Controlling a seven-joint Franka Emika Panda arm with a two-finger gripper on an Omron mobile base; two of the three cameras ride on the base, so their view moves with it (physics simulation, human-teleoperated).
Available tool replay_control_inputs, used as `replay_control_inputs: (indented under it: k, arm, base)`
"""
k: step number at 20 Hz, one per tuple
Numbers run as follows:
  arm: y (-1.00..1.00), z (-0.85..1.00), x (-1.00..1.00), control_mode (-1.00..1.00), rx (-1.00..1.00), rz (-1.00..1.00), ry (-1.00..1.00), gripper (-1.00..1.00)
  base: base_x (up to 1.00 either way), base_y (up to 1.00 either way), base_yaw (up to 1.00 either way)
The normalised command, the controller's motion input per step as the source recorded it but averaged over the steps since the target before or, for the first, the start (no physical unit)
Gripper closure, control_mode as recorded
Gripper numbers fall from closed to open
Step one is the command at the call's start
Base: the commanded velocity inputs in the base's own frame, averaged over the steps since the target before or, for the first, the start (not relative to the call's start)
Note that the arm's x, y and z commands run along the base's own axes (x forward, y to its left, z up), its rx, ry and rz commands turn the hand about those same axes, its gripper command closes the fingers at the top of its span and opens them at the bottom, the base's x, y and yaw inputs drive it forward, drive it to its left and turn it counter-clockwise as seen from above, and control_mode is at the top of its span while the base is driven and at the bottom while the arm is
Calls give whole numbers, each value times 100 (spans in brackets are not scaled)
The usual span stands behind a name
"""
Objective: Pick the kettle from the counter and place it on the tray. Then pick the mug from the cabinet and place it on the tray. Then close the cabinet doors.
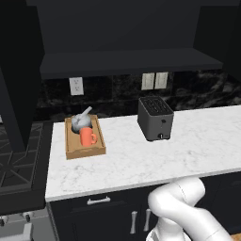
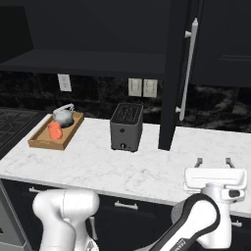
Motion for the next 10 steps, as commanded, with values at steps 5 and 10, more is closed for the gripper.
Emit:
replay_control_inputs:
  k: [5,10]
  arm:
    - [-2,18,7,-100,-24,0,-6,-100]
    - [0,31,12,-100,-26,1,-7,-100]
  base:
    - [0,0,0]
    - [0,0,0]
